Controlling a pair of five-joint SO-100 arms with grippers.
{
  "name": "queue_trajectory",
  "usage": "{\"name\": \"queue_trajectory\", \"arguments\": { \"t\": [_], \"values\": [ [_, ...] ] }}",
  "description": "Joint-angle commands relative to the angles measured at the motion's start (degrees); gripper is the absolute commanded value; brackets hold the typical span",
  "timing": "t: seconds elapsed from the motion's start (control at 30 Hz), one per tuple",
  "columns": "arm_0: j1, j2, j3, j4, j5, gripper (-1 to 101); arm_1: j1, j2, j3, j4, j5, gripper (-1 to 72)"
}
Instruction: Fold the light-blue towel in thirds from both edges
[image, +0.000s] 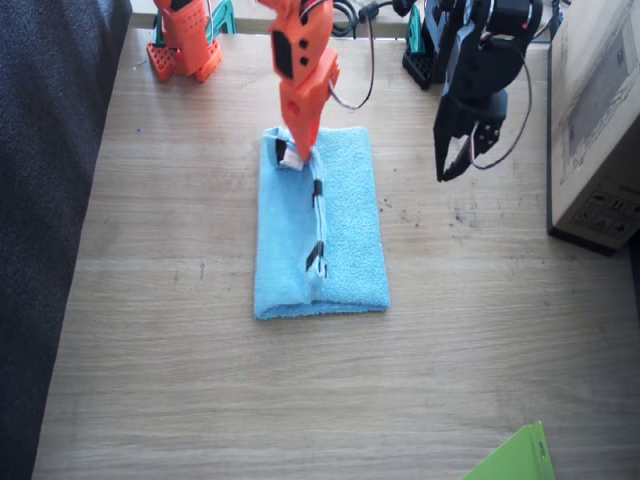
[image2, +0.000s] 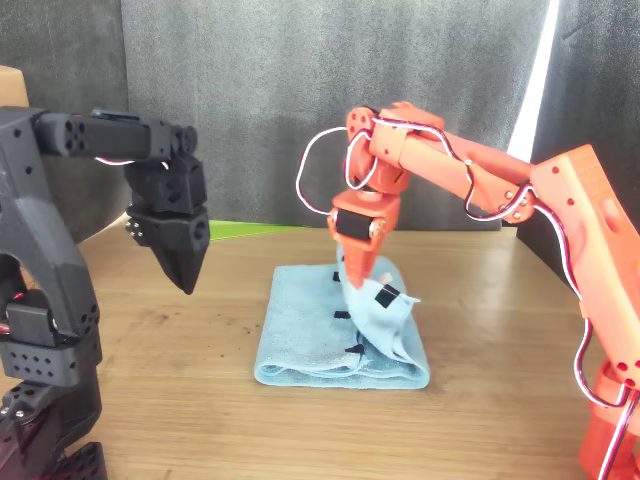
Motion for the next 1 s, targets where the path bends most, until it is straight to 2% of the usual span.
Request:
{"name": "queue_trajectory", "arguments": {
  "t": [0.0,0.13,0.17,0.23,0.3,0.6,0.83,0.93,0.97],
  "values": [
    [1.0,1.9,-0.2,0.6,0.0,0,0.9,1.6,-1.4,0.4,1.6,0.0],
    [0.9,1.8,-0.2,0.6,0.0,0,1.5,0.6,-1.2,0.4,1.8,0.5],
    [0.8,1.8,-0.3,0.7,0.0,0,1.9,0.4,-1.2,0.4,1.8,3.0],
    [0.8,1.8,-0.4,0.8,-0.1,0,3.1,0.3,-1.1,0.4,1.3,14.4],
    [0.7,1.8,-0.4,1.0,-0.2,0,4.4,0.1,-1.1,0.4,1.0,18.9],
    [0.8,1.7,-1.3,1.7,-0.3,0,9.1,2.0,-1.7,0.4,0.4,24.5],
    [0.2,0.5,-2.3,1.9,-0.4,0,5.0,10.5,-2.7,0.4,1.3,31.0],
    [-0.2,0.4,-2.5,2.2,-0.7,0,3.4,12.6,-3.5,0.4,1.9,30.7],
    [-0.2,0.4,-2.5,2.2,-0.8,0,2.6,12.9,-3.9,0.4,1.9,28.5]
  ]
}}
